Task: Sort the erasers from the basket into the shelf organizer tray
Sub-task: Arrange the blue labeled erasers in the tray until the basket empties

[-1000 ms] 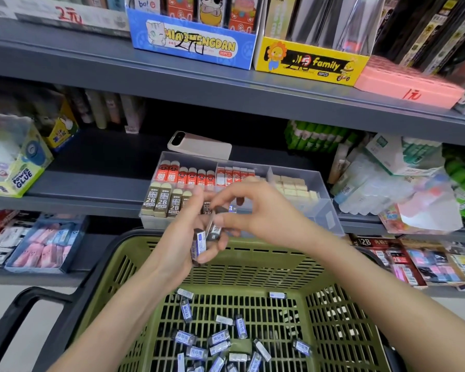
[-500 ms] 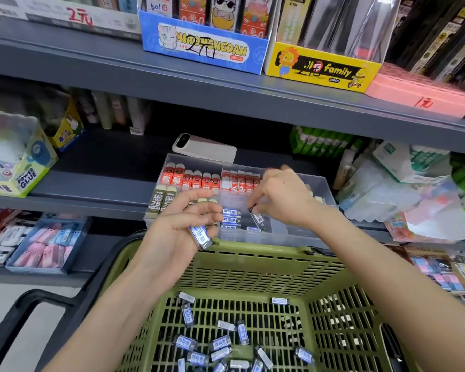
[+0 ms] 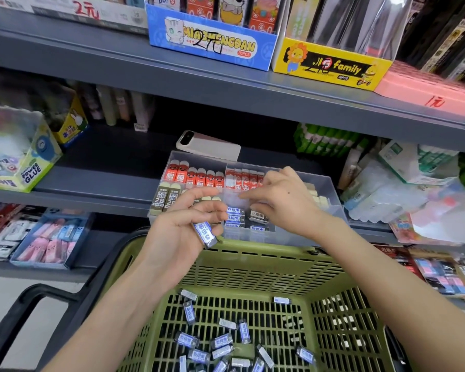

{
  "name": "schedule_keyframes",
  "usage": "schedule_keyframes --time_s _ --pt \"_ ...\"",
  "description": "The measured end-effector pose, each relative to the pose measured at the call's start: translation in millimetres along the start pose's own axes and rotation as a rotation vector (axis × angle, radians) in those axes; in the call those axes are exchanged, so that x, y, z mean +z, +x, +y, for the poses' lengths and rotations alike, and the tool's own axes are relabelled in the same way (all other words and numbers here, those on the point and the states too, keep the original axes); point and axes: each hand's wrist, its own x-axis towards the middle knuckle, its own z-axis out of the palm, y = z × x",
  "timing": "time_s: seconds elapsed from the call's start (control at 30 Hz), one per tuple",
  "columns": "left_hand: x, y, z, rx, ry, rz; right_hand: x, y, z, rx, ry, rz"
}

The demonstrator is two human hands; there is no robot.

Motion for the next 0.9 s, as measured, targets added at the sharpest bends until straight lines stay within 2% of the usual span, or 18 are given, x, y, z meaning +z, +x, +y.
schedule_keyframes --time_s 0.1,0.23,0.37,0.5,0.57,0.6,0.67,0.73,0.8,0.9 --pt "4.0 3.1 -3.8 0.006 -0.044 0.028 -13.8 -10.5 -8.7 0.138 0.257 0.118" --pt "17.4 6.6 -10.3 0.068 -0.143 0.014 -31.5 -33.2 -37.0 0.233 0.783 0.067" --pt "27.7 7.2 -15.2 0.105 -0.165 -0.028 -29.5 -49.4 -55.0 0.332 0.927 0.113" --pt "35.9 11.3 -23.6 0.125 -0.054 -0.078 -21.2 -54.9 -60.4 0.367 1.069 0.142" --pt "34.5 13.3 -23.0 0.175 0.158 -0.114 -22.3 -57.6 -48.7 0.414 1.096 0.182" --pt "31.8 15.2 -20.9 0.230 0.374 -0.128 -24.5 -59.2 -38.7 0.455 1.098 0.217" --pt "25.8 21.5 -16.6 0.355 0.950 -0.111 -30.7 -63.0 -17.4 0.527 1.098 0.257" --pt "22.2 33.2 -15.5 0.409 1.435 -0.148 -35.6 -66.7 -1.1 0.564 1.104 0.255" --pt "24.3 46.0 -18.5 0.354 1.707 -0.264 -36.0 -69.7 8.6 0.586 1.151 0.251" --pt "29.4 62.2 -24.6 0.287 1.938 -0.397 -35.8 -74.1 14.5 0.613 1.315 0.252"
